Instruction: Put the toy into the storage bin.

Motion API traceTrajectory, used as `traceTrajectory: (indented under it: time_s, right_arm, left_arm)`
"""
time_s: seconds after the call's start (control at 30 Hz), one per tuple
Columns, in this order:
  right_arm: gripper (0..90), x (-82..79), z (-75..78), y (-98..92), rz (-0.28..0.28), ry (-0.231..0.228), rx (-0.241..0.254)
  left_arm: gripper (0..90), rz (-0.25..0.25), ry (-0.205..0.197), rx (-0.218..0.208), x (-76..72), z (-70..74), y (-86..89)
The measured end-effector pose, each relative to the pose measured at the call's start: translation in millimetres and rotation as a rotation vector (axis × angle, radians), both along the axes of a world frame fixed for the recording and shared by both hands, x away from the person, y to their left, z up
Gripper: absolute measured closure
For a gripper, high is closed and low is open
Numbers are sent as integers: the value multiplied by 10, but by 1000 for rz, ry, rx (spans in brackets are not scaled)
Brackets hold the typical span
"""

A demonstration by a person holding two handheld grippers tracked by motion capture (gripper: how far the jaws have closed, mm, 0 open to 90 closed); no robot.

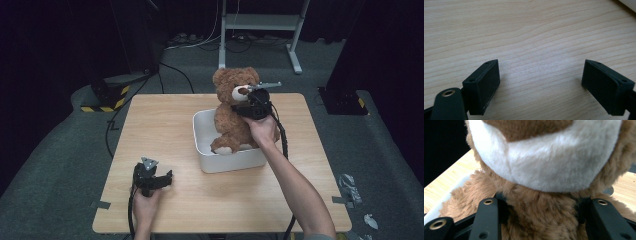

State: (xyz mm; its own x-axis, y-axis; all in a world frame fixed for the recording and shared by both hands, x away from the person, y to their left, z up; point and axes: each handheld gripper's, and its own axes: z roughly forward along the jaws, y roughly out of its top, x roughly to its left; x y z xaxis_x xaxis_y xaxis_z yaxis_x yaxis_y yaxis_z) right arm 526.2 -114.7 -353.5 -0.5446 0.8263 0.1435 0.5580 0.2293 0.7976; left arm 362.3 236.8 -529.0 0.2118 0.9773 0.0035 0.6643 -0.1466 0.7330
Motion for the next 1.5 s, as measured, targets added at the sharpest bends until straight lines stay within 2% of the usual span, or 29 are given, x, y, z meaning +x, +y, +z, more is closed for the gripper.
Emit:
traceTrajectory:
  time_s: [0.33,0.47,0.57,0.67,0.9,1.13,1.33,1.5]
  right_arm:
    - [476,-25,-14,19,6,8,-5]
    - [476,-59,-70,30,9,1,-37]
    - [475,-52,-113,7,3,14,-19]
    - [470,-58,-120,4,13,16,-23]
    - [429,-63,-127,19,19,24,-23]
    - [397,-72,-138,33,36,40,-44]
    - [372,-76,-163,17,33,37,-39]
    - [352,-108,-113,-7,43,20,-38]
  left_arm:
    - [148,-1,-1,1,1,0,1]
    - [149,-1,-1,1,1,0,1]
    - [148,-1,-1,1,1,0,1]
    - [148,-1,-1,1,1,0,1]
    - [148,-1,0,1,1,0,1]
    - [148,3,0,-3,-1,0,-3]
    - [148,1,-2,-1,1,0,-1]
    - [149,2,-2,-2,1,0,-2]
